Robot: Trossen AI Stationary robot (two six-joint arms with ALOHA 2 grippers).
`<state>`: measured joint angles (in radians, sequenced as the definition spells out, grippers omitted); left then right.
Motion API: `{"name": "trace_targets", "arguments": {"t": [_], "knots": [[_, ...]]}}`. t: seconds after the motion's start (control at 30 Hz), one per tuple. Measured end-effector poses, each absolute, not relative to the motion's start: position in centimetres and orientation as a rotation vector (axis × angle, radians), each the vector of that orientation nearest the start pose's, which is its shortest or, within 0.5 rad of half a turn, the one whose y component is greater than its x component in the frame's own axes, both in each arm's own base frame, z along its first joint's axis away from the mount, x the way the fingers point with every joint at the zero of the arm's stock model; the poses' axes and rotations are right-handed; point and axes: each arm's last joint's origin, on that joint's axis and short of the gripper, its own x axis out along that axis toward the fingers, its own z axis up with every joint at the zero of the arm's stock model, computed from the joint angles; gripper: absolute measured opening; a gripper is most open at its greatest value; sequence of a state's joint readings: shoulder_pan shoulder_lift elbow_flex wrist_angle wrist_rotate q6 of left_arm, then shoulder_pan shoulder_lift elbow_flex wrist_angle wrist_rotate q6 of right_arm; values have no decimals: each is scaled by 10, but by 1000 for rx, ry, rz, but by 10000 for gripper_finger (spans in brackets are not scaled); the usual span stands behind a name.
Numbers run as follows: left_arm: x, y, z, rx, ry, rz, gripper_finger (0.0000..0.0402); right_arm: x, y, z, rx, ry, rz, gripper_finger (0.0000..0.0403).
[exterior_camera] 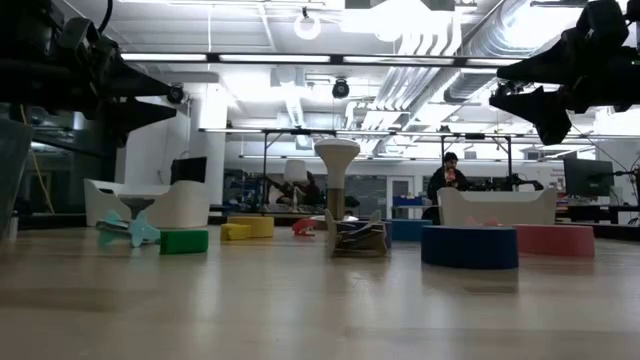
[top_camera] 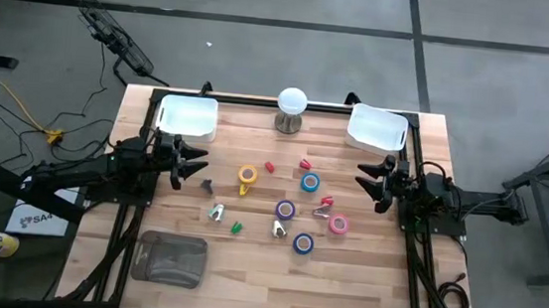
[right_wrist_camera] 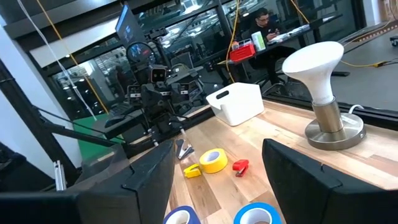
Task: Pick and place Stapler, Stapler remover, tape
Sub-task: Put the pink tape into the black bin
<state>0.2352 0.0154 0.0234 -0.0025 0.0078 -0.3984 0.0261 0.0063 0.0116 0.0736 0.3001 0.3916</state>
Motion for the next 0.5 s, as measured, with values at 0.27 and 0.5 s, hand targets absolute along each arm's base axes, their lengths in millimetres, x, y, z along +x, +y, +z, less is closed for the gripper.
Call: {"name": "trace_targets", "arguments": {"t": [0.27, 0.5], "knots": [[95, 22, 170, -396, -50, 224, 209, 96, -5, 174, 378, -119, -217, 232], [95, 22, 170, -396, -50, 224, 209, 97, -4, 174, 364, -108, -176, 233]]}}
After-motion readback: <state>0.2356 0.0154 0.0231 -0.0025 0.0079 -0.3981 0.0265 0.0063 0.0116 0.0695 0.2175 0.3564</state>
